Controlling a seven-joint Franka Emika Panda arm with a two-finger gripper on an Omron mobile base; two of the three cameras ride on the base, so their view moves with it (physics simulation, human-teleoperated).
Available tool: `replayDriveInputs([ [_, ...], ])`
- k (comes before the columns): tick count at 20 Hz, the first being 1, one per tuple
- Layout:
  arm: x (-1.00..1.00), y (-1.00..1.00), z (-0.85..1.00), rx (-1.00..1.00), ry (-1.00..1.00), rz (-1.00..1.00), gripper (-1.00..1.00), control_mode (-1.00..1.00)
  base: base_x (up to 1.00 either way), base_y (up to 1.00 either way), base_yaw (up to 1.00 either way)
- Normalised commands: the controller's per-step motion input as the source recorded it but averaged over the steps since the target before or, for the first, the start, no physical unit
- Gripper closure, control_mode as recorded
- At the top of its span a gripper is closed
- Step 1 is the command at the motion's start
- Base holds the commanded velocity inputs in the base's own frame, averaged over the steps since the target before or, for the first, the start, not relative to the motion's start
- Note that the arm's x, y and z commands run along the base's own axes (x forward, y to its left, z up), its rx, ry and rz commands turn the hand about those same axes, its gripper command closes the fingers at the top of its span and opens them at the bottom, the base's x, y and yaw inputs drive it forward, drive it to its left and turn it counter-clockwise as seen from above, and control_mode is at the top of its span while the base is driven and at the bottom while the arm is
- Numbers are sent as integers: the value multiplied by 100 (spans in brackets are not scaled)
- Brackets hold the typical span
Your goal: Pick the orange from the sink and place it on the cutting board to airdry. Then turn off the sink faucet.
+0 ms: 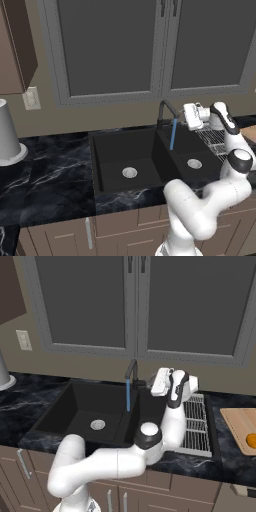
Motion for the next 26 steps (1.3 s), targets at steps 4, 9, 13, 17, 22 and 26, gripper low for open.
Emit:
replayDriveInputs([
  [4,31,-14,-23,0,1,1,-100,-100,0,0,0],
  [9,37,-9,-16,0,1,2,-100,-100,0,0,0],
  [13,42,-7,-14,0,3,4,-100,-100,0,0,0],
  [17,45,-11,-24,0,7,4,-100,-100,0,0,0],
  [22,15,-6,-41,-1,6,7,-100,-100,0,0,0],
  [26,0,0,-48,-3,2,10,-100,-100,0,0,0],
])
